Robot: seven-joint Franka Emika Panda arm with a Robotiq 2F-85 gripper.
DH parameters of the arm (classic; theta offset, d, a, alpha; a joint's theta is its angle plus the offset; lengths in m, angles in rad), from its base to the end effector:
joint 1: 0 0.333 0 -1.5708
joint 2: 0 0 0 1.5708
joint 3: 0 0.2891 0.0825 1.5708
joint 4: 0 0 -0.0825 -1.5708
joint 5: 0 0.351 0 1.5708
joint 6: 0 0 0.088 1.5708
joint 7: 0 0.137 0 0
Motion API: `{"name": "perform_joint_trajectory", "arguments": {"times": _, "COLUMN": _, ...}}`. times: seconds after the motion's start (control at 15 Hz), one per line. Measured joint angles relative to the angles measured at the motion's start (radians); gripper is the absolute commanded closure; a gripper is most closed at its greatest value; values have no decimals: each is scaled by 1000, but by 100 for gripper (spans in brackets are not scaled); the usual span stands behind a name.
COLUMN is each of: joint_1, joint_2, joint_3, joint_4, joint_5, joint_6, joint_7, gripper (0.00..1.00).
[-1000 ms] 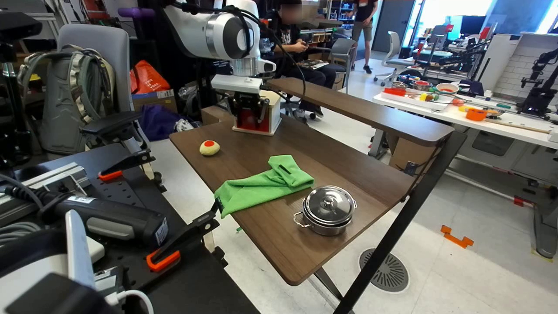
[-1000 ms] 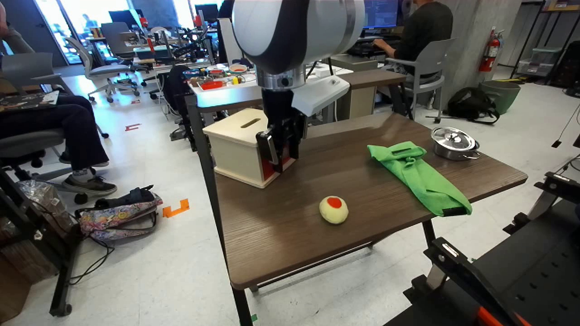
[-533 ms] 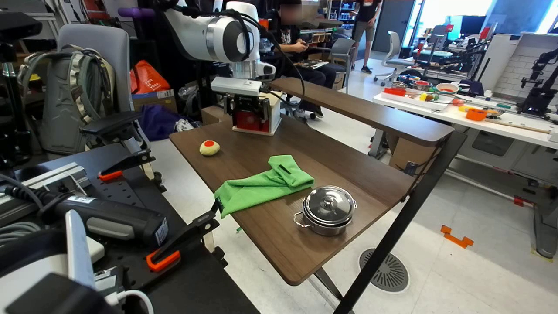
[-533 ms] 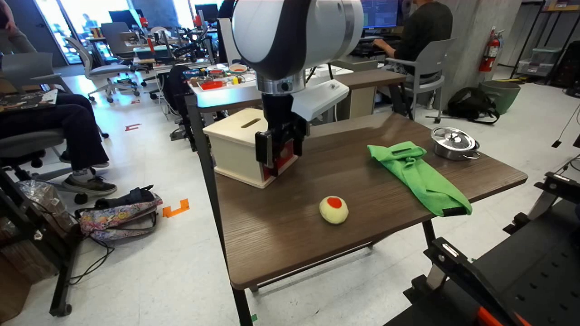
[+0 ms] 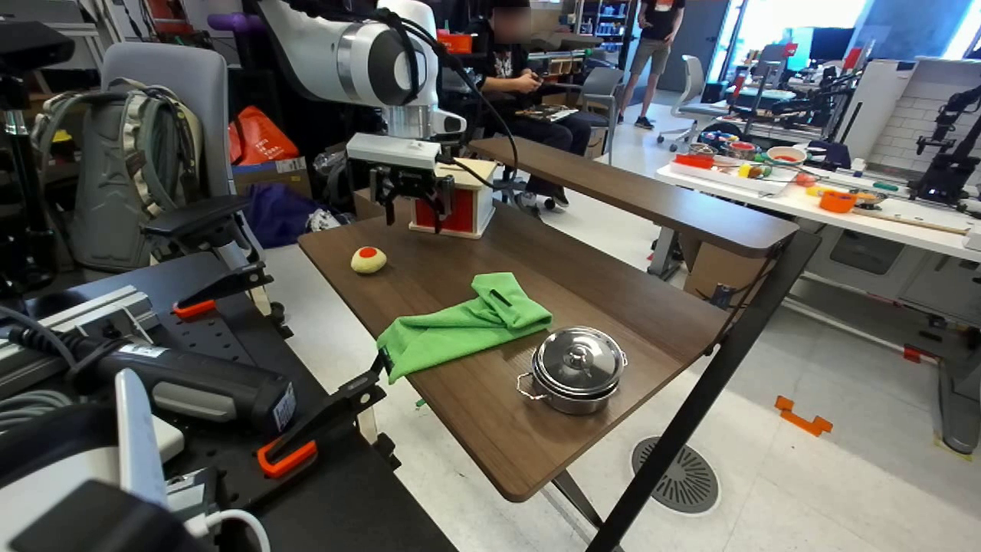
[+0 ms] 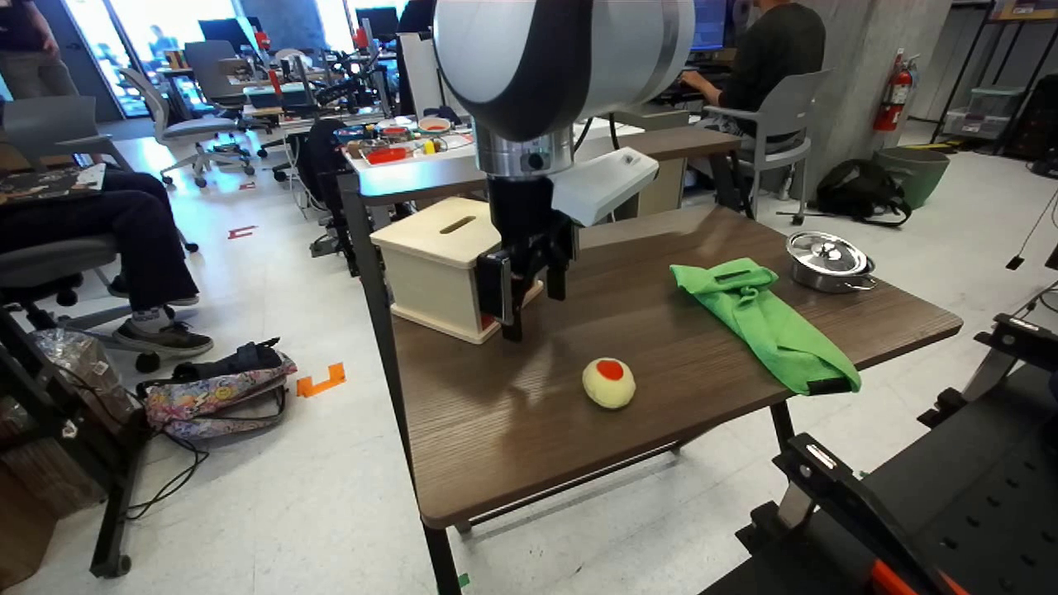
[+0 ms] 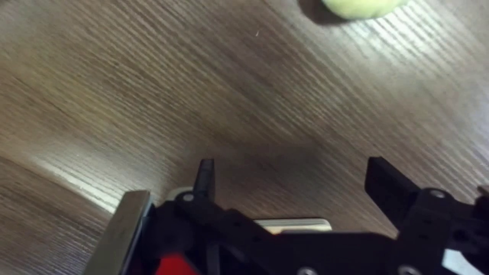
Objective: Close the drawer
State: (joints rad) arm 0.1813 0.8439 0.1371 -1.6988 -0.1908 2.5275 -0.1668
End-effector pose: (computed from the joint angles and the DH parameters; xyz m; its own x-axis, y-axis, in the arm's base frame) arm 0.5945 0.1912 0.0859 0.8274 0.5616 -0.0041 0.5616 -0.8274 0.0062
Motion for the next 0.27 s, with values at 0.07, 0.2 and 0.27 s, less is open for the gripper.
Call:
{"name": "perform_joint_trajectory", "arguments": {"times": 0.07, "joint_1": -2, "joint_2": -35, "joint_3": 2, "joint_4": -49, "joint_5": 3, "joint_6": 23, "joint_7": 2, "gripper": 0}}
{"name": "perform_joint_trajectory", "arguments": {"times": 0.2, "joint_1": -6, "joint_2": -112, "joint_3": 6, "joint_4": -149, "joint_5": 19, "joint_6": 69, "joint_7": 10, "gripper": 0}}
{"name": "perform_joint_trajectory", "arguments": {"times": 0.27, "joint_1": -8, "joint_2": -147, "joint_3": 6, "joint_4": -191, "joint_5": 24, "joint_6": 76, "joint_7": 17, "gripper": 0}}
